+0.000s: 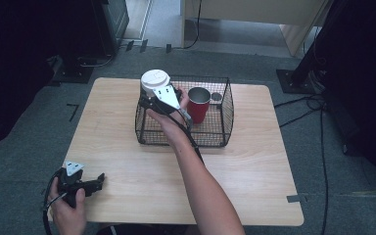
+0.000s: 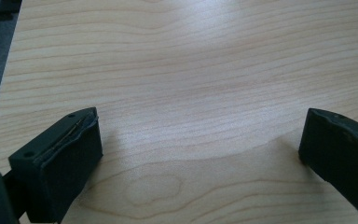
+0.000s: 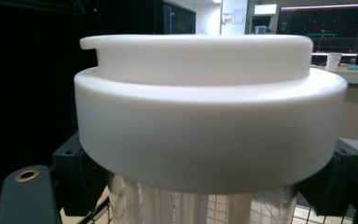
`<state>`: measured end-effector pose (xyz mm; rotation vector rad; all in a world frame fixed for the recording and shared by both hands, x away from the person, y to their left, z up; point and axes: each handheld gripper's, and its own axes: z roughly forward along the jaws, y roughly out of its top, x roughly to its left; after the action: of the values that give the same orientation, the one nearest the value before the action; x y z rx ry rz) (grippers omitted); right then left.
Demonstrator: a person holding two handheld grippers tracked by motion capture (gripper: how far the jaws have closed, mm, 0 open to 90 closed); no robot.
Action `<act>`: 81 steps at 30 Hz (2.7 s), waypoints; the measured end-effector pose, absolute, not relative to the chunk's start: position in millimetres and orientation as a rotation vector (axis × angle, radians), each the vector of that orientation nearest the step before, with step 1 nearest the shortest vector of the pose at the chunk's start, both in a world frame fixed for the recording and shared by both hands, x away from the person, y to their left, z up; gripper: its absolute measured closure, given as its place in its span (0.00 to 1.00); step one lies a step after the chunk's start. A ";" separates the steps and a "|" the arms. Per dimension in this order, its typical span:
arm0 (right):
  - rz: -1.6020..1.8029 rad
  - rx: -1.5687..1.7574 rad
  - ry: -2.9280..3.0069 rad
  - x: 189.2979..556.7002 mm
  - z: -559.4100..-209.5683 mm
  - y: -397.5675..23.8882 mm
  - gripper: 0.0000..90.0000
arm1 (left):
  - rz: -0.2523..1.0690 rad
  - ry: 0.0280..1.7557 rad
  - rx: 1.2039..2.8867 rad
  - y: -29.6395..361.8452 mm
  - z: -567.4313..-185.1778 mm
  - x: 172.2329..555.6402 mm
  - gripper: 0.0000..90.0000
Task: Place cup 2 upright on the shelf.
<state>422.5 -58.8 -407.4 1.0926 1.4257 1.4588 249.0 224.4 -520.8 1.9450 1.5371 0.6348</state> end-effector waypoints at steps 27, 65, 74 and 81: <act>1.380 1.189 1.478 443.9 -435.8 -61.1 0.18 | 0.636 1.536 1.943 224.3 -520.9 249.0 0.00; 1.360 1.185 1.603 446.2 -447.3 -63.0 0.09 | 0.635 1.536 1.943 224.4 -520.9 249.0 0.00; 1.390 1.170 1.618 445.2 -446.1 -63.9 0.02 | 0.635 1.537 1.944 224.4 -520.9 249.0 0.00; 1.412 1.126 1.608 442.6 -441.7 -64.1 0.00 | 0.635 1.536 1.945 224.4 -520.8 249.0 0.00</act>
<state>442.6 -64.1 -441.7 1.1263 1.6077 1.4120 249.0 224.4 -520.8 1.9449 1.5362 0.6348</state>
